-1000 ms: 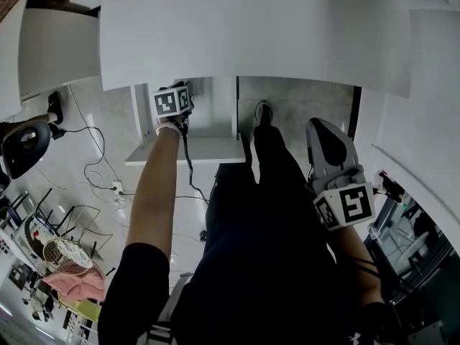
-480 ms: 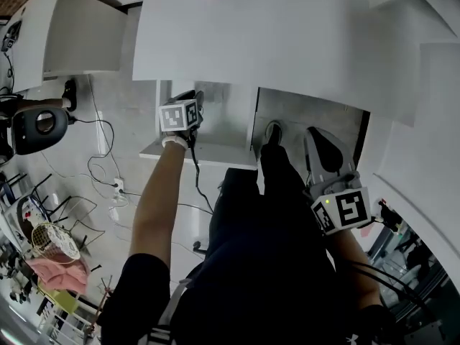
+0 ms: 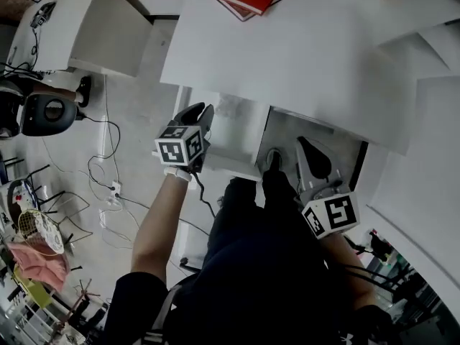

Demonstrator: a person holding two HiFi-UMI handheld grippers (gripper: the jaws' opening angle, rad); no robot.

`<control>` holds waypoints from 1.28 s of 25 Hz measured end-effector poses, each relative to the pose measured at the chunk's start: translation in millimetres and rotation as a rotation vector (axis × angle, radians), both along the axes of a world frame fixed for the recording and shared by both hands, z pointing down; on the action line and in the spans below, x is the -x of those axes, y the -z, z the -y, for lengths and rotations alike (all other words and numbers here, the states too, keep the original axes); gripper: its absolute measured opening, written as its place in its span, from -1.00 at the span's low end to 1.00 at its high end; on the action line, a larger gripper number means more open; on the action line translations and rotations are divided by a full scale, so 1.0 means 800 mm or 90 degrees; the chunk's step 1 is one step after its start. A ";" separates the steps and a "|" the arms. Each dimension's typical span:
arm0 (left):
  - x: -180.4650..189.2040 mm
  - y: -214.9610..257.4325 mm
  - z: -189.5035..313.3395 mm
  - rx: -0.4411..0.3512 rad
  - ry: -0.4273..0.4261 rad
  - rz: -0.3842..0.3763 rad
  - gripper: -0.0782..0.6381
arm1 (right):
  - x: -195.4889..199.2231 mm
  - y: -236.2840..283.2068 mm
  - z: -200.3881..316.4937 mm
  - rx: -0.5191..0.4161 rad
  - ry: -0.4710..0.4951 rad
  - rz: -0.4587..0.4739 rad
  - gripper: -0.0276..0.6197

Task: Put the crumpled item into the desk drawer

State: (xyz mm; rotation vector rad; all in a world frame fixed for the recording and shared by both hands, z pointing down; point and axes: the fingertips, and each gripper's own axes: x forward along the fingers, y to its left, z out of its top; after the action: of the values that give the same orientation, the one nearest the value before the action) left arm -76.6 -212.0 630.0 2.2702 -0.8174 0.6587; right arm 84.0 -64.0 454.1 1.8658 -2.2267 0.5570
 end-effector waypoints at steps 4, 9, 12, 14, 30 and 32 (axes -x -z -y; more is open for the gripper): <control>0.006 0.068 -0.010 -0.054 0.018 -0.032 -0.49 | 0.013 0.016 0.012 -0.022 0.031 0.002 -0.91; 0.002 0.148 -0.025 -0.129 0.034 -0.066 -0.49 | 0.016 0.037 0.032 -0.059 0.068 0.009 -0.91; 0.005 0.191 -0.039 -0.168 0.050 -0.090 -0.49 | 0.025 0.047 0.037 -0.074 0.094 0.017 -0.91; 0.010 0.217 -0.048 -0.186 0.065 -0.100 -0.49 | 0.030 0.054 0.038 -0.084 0.107 0.022 -0.91; 0.016 0.369 -0.099 -0.359 0.132 -0.079 -0.54 | 0.040 0.122 0.057 -0.175 0.195 0.043 -0.91; 0.014 0.377 -0.108 -0.376 0.126 -0.074 -0.59 | 0.044 0.131 0.056 -0.186 0.203 0.041 -0.91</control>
State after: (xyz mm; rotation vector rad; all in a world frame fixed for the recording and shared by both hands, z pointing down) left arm -87.8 -125.6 328.1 2.6572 -1.2886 0.2006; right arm 49.1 -109.0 349.3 1.5723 -2.6990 0.2509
